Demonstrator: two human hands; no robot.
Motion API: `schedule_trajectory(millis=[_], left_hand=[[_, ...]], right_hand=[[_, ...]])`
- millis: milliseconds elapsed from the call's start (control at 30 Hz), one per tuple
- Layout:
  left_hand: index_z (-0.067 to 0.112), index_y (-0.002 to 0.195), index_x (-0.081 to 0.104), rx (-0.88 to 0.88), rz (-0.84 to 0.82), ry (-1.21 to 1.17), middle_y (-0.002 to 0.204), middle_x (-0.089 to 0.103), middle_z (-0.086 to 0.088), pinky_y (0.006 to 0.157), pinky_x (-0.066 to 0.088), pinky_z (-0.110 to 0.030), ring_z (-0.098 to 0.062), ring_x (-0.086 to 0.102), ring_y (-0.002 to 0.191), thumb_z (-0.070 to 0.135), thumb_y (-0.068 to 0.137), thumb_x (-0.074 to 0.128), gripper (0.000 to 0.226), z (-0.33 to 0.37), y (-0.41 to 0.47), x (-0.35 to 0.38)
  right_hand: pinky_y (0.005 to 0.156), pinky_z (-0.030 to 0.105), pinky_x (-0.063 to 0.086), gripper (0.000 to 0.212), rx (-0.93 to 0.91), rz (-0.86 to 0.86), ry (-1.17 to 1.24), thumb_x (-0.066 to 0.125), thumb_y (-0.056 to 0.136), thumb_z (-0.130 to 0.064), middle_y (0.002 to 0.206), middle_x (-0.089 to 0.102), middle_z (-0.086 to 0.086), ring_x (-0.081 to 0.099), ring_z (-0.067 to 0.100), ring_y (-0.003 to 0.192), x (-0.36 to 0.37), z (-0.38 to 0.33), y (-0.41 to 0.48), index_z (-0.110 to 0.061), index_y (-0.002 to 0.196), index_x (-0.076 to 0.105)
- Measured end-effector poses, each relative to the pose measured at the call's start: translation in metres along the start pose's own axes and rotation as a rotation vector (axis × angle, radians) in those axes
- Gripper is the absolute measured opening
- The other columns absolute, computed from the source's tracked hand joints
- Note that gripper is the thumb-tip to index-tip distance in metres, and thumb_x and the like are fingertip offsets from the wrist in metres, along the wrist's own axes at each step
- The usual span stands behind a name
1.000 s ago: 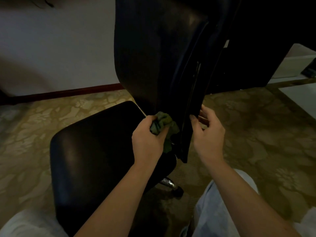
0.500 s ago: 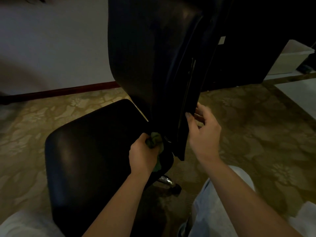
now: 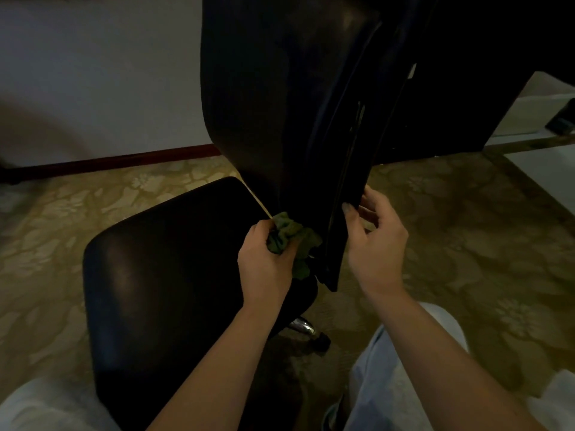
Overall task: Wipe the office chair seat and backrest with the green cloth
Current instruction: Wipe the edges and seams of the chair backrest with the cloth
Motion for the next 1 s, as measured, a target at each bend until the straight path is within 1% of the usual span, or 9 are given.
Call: schedule_trajectory(millis=[200,333,400,500,600,667,833,900,1000], left_hand=[[0.018,0.107,0.067,-0.009,-0.058,0.024,0.107,0.065,0.005,0.083,0.056,-0.021,-0.005,0.063,0.099,0.019,0.088,0.077,0.021,-0.015,-0.002,0.009],[0.027,0.100,0.064,-0.140,-0.205,0.081,0.101,0.065,0.010,0.073,0.056,-0.015,-0.007,0.065,0.097,0.018,0.090,0.076,0.018,-0.043,-0.013,0.012],[0.030,0.096,0.062,-0.166,-0.183,0.089,0.097,0.065,0.011,0.070,0.056,-0.014,-0.007,0.066,0.093,0.021,0.088,0.077,0.019,-0.052,-0.020,0.006],[0.029,0.100,0.064,-0.106,-0.147,0.089,0.101,0.066,0.013,0.078,0.059,-0.021,-0.001,0.064,0.094,0.023,0.088,0.077,0.019,-0.044,-0.021,0.001],[0.027,0.102,0.065,-0.077,-0.104,0.041,0.101,0.067,0.011,0.079,0.057,-0.020,-0.001,0.064,0.094,0.026,0.087,0.077,0.019,-0.026,-0.015,0.000],[0.024,0.101,0.066,-0.045,-0.087,0.054,0.100,0.066,0.010,0.078,0.057,-0.020,-0.002,0.064,0.093,0.026,0.087,0.078,0.018,-0.017,-0.008,0.002],[0.022,0.098,0.063,-0.023,-0.085,0.105,0.097,0.064,0.011,0.075,0.058,-0.022,-0.002,0.062,0.089,0.028,0.088,0.077,0.018,-0.014,-0.003,0.008],[0.022,0.098,0.062,0.014,-0.094,0.160,0.098,0.063,0.011,0.075,0.058,-0.023,-0.002,0.062,0.089,0.027,0.089,0.077,0.019,-0.016,-0.002,0.009],[0.020,0.098,0.060,0.114,-0.097,0.295,0.099,0.061,0.007,0.073,0.057,-0.027,-0.007,0.060,0.086,0.025,0.088,0.078,0.020,-0.013,-0.001,0.010]], right_hand=[[0.091,0.035,0.055,0.034,-0.016,-0.002,0.002,0.060,0.098,-0.020,0.118,0.066,-0.002,0.063,0.008,0.109,-0.001,-0.001,0.000,-0.014,0.131,0.059],[0.090,0.031,0.056,0.034,-0.010,-0.019,0.019,0.060,0.098,-0.020,0.118,0.066,-0.003,0.062,0.006,0.109,0.000,0.000,0.002,-0.015,0.132,0.059],[0.090,0.029,0.055,0.034,-0.011,-0.018,0.026,0.061,0.098,-0.019,0.118,0.066,-0.004,0.063,0.006,0.109,0.000,0.000,0.002,-0.015,0.131,0.060],[0.089,0.024,0.055,0.033,-0.018,-0.015,0.034,0.062,0.097,-0.017,0.116,0.066,-0.005,0.063,0.006,0.108,0.000,-0.001,0.003,-0.015,0.130,0.061],[0.086,0.016,0.052,0.033,-0.011,-0.021,0.044,0.062,0.097,-0.017,0.117,0.067,-0.003,0.063,0.006,0.108,0.001,-0.001,0.002,-0.014,0.130,0.061],[0.088,0.019,0.053,0.033,-0.011,-0.024,0.034,0.061,0.097,-0.018,0.117,0.067,-0.002,0.063,0.007,0.109,0.000,-0.001,0.002,-0.015,0.130,0.061],[0.092,0.035,0.055,0.032,-0.016,-0.020,0.011,0.061,0.098,-0.019,0.117,0.067,-0.005,0.062,0.005,0.110,-0.001,0.000,0.003,-0.016,0.130,0.061],[0.091,0.034,0.056,0.033,-0.014,-0.020,0.016,0.060,0.098,-0.019,0.118,0.066,-0.005,0.062,0.006,0.110,0.000,0.000,0.002,-0.016,0.130,0.060],[0.088,0.024,0.055,0.034,-0.002,-0.016,0.031,0.060,0.098,-0.017,0.118,0.066,-0.004,0.062,0.006,0.110,0.000,0.000,0.000,-0.016,0.132,0.059]])
Point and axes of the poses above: each hand's wrist, its own y-axis towards the middle knuckle, its own x-axis out of the palm, z = x × y, the point moved 4 cm from there along y, towards the middle knuckle
